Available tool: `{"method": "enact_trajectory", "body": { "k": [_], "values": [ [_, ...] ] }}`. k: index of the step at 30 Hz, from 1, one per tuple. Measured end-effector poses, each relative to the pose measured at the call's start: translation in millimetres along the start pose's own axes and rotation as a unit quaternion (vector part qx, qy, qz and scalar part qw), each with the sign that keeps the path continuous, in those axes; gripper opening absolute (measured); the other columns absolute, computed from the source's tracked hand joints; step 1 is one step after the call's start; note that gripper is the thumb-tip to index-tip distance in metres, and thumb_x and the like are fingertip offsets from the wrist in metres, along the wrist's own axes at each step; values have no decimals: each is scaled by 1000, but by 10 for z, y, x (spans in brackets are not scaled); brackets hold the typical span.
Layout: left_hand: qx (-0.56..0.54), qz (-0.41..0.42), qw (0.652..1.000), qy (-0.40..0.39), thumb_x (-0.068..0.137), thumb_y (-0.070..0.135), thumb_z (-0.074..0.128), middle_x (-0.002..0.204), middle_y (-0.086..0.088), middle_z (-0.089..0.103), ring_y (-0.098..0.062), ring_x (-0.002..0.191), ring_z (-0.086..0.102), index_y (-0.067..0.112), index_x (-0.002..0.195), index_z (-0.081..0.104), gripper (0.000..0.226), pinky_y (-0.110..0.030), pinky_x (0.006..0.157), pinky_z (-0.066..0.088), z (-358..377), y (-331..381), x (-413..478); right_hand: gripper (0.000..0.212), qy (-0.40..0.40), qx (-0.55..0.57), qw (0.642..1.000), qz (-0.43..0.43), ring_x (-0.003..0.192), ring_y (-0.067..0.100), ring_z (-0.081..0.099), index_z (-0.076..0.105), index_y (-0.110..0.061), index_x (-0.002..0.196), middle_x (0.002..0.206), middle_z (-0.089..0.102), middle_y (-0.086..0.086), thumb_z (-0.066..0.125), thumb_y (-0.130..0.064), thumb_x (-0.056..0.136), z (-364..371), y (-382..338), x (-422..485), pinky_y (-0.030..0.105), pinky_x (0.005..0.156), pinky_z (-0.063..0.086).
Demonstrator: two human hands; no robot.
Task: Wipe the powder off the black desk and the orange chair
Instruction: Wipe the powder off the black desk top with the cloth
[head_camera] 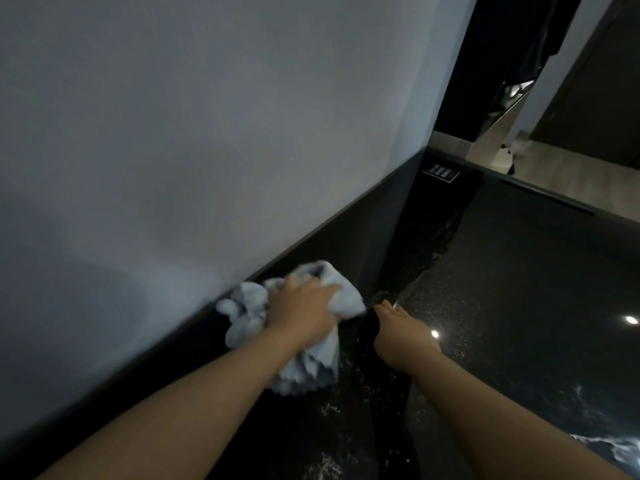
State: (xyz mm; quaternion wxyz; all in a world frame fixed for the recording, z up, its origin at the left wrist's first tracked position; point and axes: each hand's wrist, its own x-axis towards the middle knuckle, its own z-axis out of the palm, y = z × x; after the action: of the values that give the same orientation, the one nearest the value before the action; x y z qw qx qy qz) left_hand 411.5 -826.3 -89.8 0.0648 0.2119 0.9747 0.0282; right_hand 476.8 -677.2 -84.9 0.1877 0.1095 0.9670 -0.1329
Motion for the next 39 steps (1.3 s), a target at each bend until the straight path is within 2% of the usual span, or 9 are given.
{"method": "enact_trajectory", "body": {
  "k": [4, 9, 11, 19, 27, 32, 35, 37, 39],
  "values": [
    [-47, 174, 982, -56, 81, 39, 47, 134, 1, 46, -34, 112, 45, 44, 135, 16, 63, -47, 90, 41, 96, 63, -512, 60, -30, 2, 1000, -10, 146, 19, 7, 13, -19, 151, 160, 4, -1, 37, -21, 96, -21, 49, -9, 36, 114, 19],
    [-14, -58, 998, 22, 90, 47, 45, 143, -3, 38, -31, 124, 39, 38, 139, 28, 53, -45, 99, 37, -195, -443, -106, 58, -27, 1, 1000, -5, 146, 18, 7, 11, -21, 151, 160, 4, -3, 30, -14, 96, -35, 51, 4, 37, 115, 19],
    [-19, -101, 995, 15, 90, 47, 39, 139, -4, 42, -33, 123, 39, 36, 134, 34, 45, -47, 99, 36, -146, -483, -23, 58, -22, -3, 1000, -2, 146, 18, 8, 12, -22, 151, 160, 4, -3, 30, -13, 97, -22, 47, 3, 37, 115, 18],
    [-40, 26, 999, 16, 84, 42, 42, 132, 11, 47, -31, 113, 39, 48, 130, 30, 48, -45, 89, 32, 173, -85, -605, 59, -5, -12, 1000, 7, 146, 18, 11, 14, -20, 150, 159, 7, -1, 35, -19, 95, 23, 37, -16, 38, 115, 16],
    [-27, 16, 998, 46, 83, 40, 42, 125, 19, 48, -22, 105, 39, 50, 128, 31, 47, -37, 80, 29, 311, 222, -1103, 56, -15, 2, 999, -50, 145, 22, 13, 17, -16, 150, 159, 12, 3, 35, -17, 97, -16, 153, -111, 39, 116, 16],
    [-56, -21, 998, 3, 84, 36, 41, 125, 21, 48, -22, 109, 43, 50, 132, 30, 51, -39, 89, 38, 240, 527, -1415, 46, 0, 29, 993, -111, 125, 24, 46, 45, -24, 138, 140, 49, 5, 34, -12, 95, -36, 376, -447, 31, 101, 34],
    [-139, -2, 989, -42, 85, 28, 53, 114, 14, 59, -16, 107, 52, 42, 119, 55, 37, -39, 93, 43, 62, 622, -1538, 42, 7, 119, 985, -127, 115, 19, 55, 56, -23, 129, 131, 58, 1, 36, -10, 95, -73, 606, -700, 28, 95, 40],
    [-233, -6, 972, -30, 83, 16, 59, 103, 8, 64, -14, 102, 58, 34, 100, 67, 26, -39, 90, 45, -28, 613, -1563, 40, 41, 151, 980, -122, 91, 14, 59, 55, -22, 129, 115, 65, 2, 37, -11, 95, -189, 802, -750, 25, 80, 45],
    [-244, -34, 969, 35, 84, 15, 60, 111, 4, 64, -16, 107, 56, 29, 108, 67, 29, -37, 91, 44, -74, 603, -1495, 42, 43, 133, 985, -97, 88, 18, 57, 44, -20, 136, 113, 63, 6, 37, -13, 96, -285, 1007, -735, 29, 75, 45]
  ]
}}
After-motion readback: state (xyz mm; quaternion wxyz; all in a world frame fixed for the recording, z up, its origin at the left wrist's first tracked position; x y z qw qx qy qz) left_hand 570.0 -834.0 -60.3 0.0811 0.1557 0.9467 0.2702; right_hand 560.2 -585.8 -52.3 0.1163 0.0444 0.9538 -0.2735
